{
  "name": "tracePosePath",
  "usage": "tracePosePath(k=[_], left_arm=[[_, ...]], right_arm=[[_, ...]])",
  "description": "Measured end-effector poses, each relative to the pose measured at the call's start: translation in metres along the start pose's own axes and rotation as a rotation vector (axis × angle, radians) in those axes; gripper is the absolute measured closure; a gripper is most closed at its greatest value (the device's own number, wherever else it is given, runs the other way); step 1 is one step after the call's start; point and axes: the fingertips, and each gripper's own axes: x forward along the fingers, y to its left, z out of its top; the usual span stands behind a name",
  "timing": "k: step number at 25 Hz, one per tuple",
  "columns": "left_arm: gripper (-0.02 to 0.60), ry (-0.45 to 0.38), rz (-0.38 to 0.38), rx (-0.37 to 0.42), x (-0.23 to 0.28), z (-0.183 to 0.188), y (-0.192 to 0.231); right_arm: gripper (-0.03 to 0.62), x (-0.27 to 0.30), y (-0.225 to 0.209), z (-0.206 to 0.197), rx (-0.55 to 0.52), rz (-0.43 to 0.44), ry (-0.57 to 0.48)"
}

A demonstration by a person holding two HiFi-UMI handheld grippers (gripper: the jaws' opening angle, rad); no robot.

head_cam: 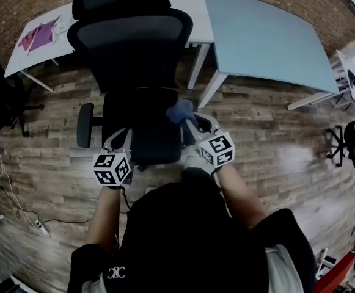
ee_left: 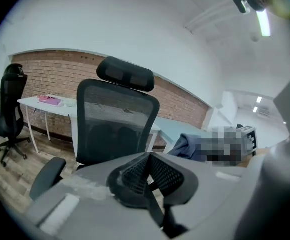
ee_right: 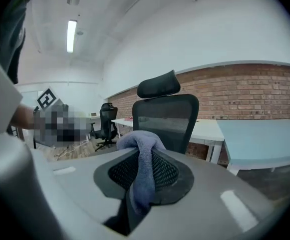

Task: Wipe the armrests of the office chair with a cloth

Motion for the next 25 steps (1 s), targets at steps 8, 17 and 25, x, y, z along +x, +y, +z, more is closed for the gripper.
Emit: tracePosePath(k=[8,17,25], left_arm=[[0.577,0.017,-0.064,-0.006,-0.072,-0.036,0.033],[0.577,-0.019,-0.119,0.049,-0.117,-0.037,-0.006],[0.577,-0.022,-0.147,0.05,-0.176,-0.096,-0.116]], right_arm=[[0.53,-0.056,0.112,0.025,-0.056,-0.075,-0.019],[0.528,-0.123,0.145,0.005,-0.071,-0.151,-0.004],[0.525,-0.263,0.2,-0.028,-0.051,-0.101,-0.131]])
